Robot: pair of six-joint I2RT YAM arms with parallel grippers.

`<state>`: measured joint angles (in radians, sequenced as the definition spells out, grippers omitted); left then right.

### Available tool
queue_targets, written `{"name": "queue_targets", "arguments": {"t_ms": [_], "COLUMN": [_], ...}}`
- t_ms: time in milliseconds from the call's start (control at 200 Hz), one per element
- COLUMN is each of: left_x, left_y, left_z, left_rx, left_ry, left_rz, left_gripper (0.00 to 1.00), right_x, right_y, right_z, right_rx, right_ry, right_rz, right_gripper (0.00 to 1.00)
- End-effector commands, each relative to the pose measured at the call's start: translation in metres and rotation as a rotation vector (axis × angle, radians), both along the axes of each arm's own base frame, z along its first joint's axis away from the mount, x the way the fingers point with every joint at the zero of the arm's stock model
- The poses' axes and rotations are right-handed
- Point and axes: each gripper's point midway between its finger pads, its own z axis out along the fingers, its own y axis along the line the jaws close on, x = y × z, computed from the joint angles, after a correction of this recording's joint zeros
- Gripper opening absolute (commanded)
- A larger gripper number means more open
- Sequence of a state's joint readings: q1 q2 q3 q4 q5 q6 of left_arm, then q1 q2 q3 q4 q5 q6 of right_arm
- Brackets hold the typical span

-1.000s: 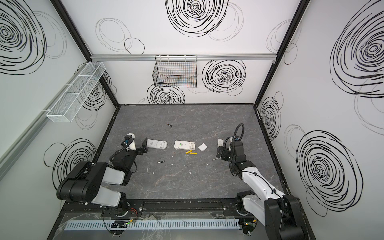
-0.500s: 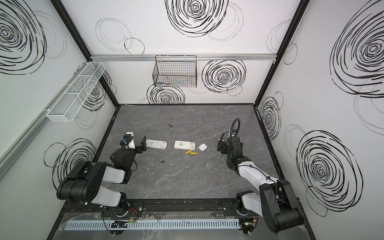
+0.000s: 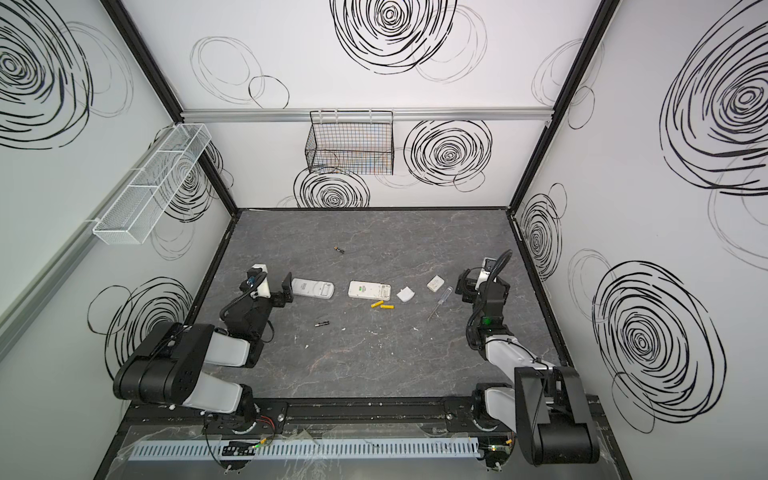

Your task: Unload the batteries from the remote control

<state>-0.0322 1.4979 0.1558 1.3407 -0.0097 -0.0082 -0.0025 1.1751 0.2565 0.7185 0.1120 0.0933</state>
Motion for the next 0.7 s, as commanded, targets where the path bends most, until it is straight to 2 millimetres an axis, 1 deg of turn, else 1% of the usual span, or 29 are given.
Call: {"name": "queue_targets", "arguments": {"t_ms": [0, 100, 215, 280, 320, 325, 375, 460, 560, 690], "left_x": [0.005, 0.005, 0.005, 0.005, 0.005, 0.005, 0.005, 0.005, 0.005, 0.005], "left_y": [-0.001, 0.000, -0.001, -0.001, -0.001, -0.001, -0.001, -0.001, -0.001, 0.000], "left_z": [0.021, 0.021, 0.021, 0.021, 0.021, 0.021, 0.021, 0.021, 0.022, 0.021], "left_rx": [-0.004, -0.005, -0.004, -0.005, -0.005, -0.004, -0.004, -0.005, -0.005, -0.004], "left_ry": [-0.077, -0.077, -0.076, -0.076, -0.076, -0.076, -0.077, -0.076, -0.078, -0.077], "left_rz": [0.005, 0.006, 0.003, 0.003, 0.003, 0.004, 0.003, 0.003, 0.002, 0.003], "left_gripper": [0.96, 0.96, 0.96, 0.96, 0.96, 0.96, 0.96, 0.96, 0.96, 0.96], "right_x": [0.001, 0.003, 0.008, 0.011, 0.010, 0.010, 0.008, 0.007, 0.012, 0.011], "right_y": [-0.013, -0.013, -0.009, -0.009, -0.009, -0.009, -0.009, -0.007, -0.015, -0.016], "right_z": [0.017, 0.010, 0.010, 0.004, -0.002, 0.001, -0.004, -0.003, -0.007, -0.007], "right_rx": [-0.018, -0.010, -0.011, -0.009, -0.006, -0.006, -0.004, -0.038, -0.002, 0.001], "right_ry": [-0.116, -0.131, -0.156, -0.141, -0.130, -0.146, -0.154, -0.171, -0.138, -0.137], "right_rz": [-0.056, -0.045, -0.021, -0.016, -0.012, -0.013, -0.017, 0.005, -0.046, -0.052], "right_gripper": [1.00, 1.00, 1.00, 1.00, 1.00, 1.00, 1.00, 1.00, 1.00, 1.00]}}
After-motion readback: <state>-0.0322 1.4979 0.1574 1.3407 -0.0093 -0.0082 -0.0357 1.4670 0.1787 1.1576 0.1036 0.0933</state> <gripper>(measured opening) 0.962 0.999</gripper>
